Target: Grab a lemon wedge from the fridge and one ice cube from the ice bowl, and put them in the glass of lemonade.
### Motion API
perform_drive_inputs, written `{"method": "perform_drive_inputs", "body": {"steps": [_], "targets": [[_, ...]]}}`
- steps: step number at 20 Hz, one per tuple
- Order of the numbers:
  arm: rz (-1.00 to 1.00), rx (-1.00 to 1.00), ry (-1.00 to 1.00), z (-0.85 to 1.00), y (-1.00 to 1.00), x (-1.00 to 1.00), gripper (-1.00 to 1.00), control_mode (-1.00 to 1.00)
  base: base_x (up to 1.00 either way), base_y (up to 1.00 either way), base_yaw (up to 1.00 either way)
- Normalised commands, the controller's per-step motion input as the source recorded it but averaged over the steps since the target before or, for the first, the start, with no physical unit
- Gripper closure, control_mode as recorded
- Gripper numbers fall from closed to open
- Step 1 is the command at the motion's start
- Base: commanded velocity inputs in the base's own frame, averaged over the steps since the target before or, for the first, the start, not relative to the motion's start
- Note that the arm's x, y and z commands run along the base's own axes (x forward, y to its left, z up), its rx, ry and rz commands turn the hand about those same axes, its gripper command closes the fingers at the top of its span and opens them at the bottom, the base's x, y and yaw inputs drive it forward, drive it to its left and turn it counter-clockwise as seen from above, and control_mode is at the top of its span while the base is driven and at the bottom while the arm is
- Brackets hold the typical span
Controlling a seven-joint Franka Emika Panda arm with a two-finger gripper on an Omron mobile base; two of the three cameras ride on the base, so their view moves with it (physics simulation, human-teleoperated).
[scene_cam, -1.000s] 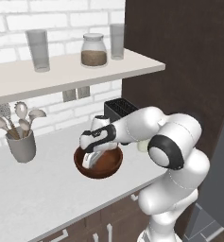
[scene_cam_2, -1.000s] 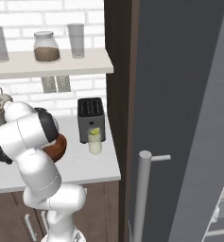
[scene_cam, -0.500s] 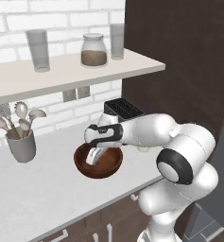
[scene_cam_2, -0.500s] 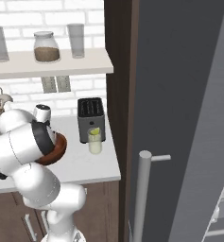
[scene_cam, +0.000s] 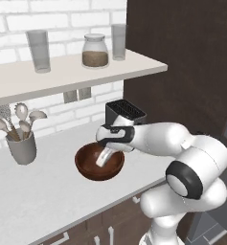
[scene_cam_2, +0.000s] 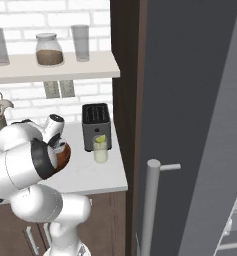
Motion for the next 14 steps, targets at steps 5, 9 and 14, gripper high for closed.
{"method": "perform_drive_inputs", "body": {"steps": [5,9,14], "targets": [[0.00,0.10,0.00,0.06,-0.27,-0.04,1.00,-1.00,0.00,0.00,0.00],[0.00,0.08,-0.03,0.19,-0.04,-0.01,1.00,-1.00,0.00,0.00,0.00],[-0.05,-0.06,-0.02,0.52,0.15,0.05,1.00,-1.00,0.00,0.00,0.00]]}}
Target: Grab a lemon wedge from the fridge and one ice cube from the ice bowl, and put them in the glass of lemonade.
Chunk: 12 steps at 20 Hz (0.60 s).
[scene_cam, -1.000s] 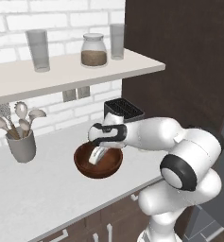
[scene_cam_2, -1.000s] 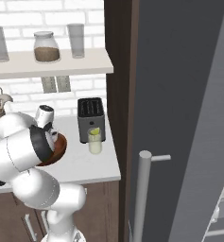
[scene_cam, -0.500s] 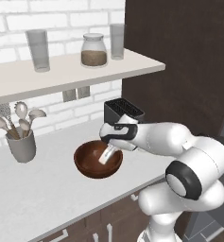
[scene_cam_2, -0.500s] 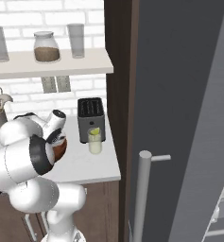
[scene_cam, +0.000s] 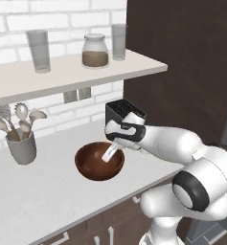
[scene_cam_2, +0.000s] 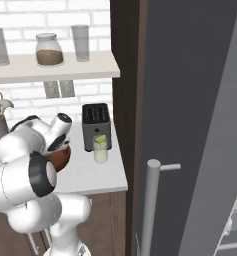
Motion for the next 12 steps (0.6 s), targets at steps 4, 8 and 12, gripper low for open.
{"method": "perform_drive_inputs", "body": {"steps": [4,8,12], "targets": [[-0.15,-0.31,0.01,1.00,0.00,0.00,1.00,-1.00,0.00,0.00,0.00],[-0.20,-0.30,0.00,0.57,-0.08,-0.02,1.00,-1.00,0.00,0.00,0.00],[-0.27,-0.18,0.00,0.33,-0.41,-0.12,1.00,-1.00,0.00,0.00,0.00]]}}
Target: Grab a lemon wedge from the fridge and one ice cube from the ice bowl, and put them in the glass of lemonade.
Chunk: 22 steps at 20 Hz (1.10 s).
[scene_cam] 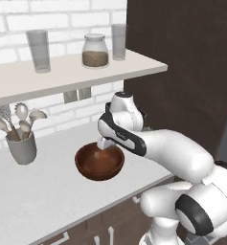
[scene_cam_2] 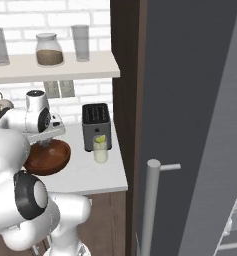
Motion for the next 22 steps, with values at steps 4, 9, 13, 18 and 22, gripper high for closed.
{"method": "perform_drive_inputs", "body": {"steps": [4,9,13,18,22], "targets": [[-0.27,0.02,-0.21,0.08,-0.62,-0.29,1.00,-1.00,0.00,0.00,0.00],[-0.23,0.07,-0.38,0.29,-0.82,-0.06,1.00,-1.00,0.00,0.00,0.00],[-0.23,0.00,-0.28,0.46,-0.85,0.06,1.00,-1.00,0.00,0.00,0.00],[-0.23,0.00,0.04,0.38,-0.48,0.32,1.00,-1.00,0.00,0.00,0.00],[-0.22,0.00,0.19,0.12,-0.39,0.31,1.00,-1.00,0.00,0.00,0.00]]}}
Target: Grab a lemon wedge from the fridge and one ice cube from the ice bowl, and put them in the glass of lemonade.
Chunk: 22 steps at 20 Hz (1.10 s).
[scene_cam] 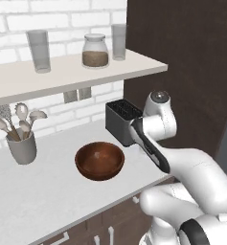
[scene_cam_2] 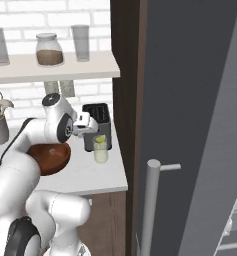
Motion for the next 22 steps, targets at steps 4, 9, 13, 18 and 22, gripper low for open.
{"method": "perform_drive_inputs", "body": {"steps": [4,9,13,18,22], "targets": [[-0.10,0.04,0.01,-0.09,-0.36,0.21,1.00,-1.00,0.00,0.00,0.00],[0.00,0.12,0.00,-0.21,-0.39,0.18,1.00,-1.00,0.00,0.00,0.00],[0.00,0.08,0.00,-0.24,0.00,0.24,1.00,-1.00,0.00,0.00,0.00],[0.00,0.02,0.01,-0.07,0.00,0.36,1.00,-1.00,0.00,0.00,0.00],[0.00,0.00,0.04,-0.12,0.00,0.39,1.00,-1.00,0.00,0.00,0.00]]}}
